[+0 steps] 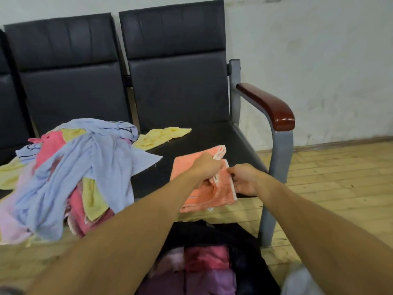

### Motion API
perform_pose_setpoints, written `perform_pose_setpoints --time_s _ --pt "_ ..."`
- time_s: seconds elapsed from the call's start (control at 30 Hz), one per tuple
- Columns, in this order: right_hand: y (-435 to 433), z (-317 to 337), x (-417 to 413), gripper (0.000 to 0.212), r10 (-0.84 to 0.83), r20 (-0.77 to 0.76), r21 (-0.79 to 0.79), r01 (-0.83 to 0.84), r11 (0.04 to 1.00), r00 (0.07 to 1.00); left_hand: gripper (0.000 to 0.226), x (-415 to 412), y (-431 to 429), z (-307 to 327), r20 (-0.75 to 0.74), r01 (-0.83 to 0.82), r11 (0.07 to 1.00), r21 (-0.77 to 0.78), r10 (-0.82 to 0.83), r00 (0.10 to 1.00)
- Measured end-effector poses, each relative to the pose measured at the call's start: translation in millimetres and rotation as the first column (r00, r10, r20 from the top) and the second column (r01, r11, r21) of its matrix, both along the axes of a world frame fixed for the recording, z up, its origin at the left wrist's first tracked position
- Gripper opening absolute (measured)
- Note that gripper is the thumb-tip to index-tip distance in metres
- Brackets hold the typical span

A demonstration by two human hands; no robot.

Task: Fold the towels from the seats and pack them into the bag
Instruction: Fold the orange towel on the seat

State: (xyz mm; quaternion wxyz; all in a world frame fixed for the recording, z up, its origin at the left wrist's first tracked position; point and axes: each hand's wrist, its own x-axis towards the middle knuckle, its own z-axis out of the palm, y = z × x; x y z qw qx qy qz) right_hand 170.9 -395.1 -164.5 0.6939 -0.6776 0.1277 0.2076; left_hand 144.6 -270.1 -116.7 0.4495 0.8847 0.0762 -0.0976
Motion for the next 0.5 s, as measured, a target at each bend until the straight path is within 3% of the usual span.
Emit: perform_pose_setpoints --time_s 0.1,0.2,0.27,0.37,0.43,0.5 --pt "-0.3 1.8 -0.8 0.028 -0.017 0.011 0.023 0.017 1.000 1.000 0.041 -2.8 -8.6 -12.6 -0.068 0.088 0.991 0.102 -0.081 0.994" --pt "2.2 3.8 -0.5 0.036 -0.037 0.016 0.057 0.036 0.998 0.999 0.054 -5.9 -7.2 -12.1 -0.088 0.044 0.997 0.070 -0.037 0.995" --pt "4.2 5.9 -0.6 0.044 -0.015 0.022 0.068 0.014 0.998 1.000 0.043 -5.5 7.5 -13.6 0.001 0.008 0.994 0.110 -0.008 1.000" --pt "5.7 8.5 -3.0 0.043 0.045 0.029 0.024 -0.046 0.999 0.999 0.031 -4.7 45.7 -22.6 0.237 -0.118 0.903 0.414 0.018 0.971" --pt "7.7 8.0 -3.9 0.039 0.054 0.027 -0.028 -0.053 0.998 0.998 0.047 -8.3 69.6 -32.0 0.185 -0.175 0.841 0.512 0.091 0.979" --pt "10.2 6.5 -3.6 0.038 0.070 0.048 -0.117 -0.064 0.991 0.996 0.067 -10.4 88.0 -42.6 0.008 -0.146 0.886 0.440 0.158 0.987"
